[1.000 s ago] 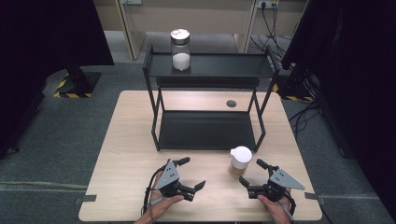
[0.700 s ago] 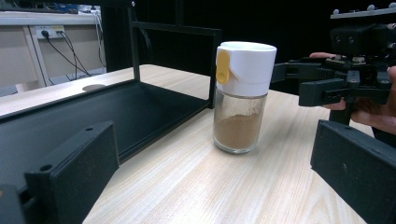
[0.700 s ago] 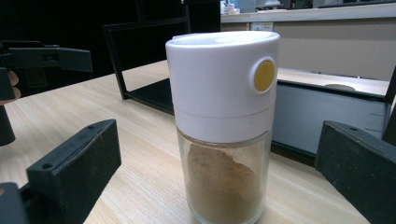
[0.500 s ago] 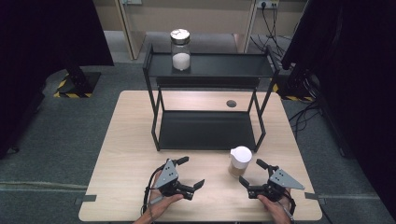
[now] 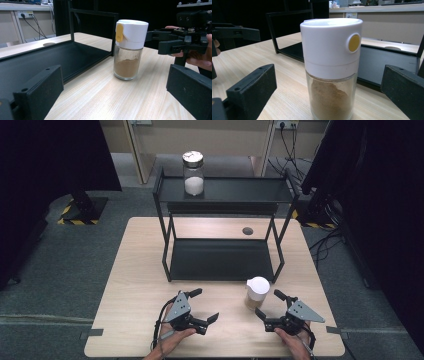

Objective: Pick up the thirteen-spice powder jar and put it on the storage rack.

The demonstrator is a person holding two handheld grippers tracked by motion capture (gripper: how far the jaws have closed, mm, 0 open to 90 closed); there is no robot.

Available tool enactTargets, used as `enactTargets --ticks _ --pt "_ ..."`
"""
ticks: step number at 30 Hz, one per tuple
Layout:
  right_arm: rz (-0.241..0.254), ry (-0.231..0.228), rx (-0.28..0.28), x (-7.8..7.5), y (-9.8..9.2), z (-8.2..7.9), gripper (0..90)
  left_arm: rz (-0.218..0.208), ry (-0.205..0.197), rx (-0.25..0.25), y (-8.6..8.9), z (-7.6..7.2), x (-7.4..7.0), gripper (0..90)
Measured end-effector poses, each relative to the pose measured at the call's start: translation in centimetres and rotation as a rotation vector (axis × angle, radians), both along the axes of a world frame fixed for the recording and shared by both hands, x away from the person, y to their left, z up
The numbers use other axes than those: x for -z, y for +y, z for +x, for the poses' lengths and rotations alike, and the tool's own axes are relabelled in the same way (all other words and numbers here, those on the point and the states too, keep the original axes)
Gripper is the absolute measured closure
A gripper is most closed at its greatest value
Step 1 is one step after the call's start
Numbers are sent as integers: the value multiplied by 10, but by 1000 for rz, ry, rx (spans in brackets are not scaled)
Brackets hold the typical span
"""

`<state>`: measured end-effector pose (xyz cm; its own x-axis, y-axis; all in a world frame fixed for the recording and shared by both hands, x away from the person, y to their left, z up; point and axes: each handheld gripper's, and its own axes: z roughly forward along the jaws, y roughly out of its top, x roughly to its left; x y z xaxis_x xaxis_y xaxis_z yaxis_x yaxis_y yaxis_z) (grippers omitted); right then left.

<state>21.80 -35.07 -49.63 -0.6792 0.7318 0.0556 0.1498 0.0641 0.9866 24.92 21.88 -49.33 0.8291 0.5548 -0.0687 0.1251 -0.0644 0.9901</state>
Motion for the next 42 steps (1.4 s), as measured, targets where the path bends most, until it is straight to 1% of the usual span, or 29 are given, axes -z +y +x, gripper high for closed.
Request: enactTargets --ticks 6,9,16,23,29,34,42 --pt "-7 -9 4 -1 3 4 6 -7 11 -3 1 1 0 3" --pt "-13 -14 3 -1 5 7 7 -8 10 -6 1 1 1 2" --pt "-41 -18 -6 -3 9 16 19 -9 14 -8 1 1 1 3" --pt "-52 -12 -9 -3 9 24 51 -7 17 -7 1 2 1 3" --pt "-49 -17 -13 -1 10 27 77 -15 23 -10 2 2 2 3" --pt "-45 -18 -20 -1 10 31 116 -15 23 -10 2 2 2 3" --pt "-52 -23 -38 -2 12 37 186 -16 24 -13 2 2 2 3"
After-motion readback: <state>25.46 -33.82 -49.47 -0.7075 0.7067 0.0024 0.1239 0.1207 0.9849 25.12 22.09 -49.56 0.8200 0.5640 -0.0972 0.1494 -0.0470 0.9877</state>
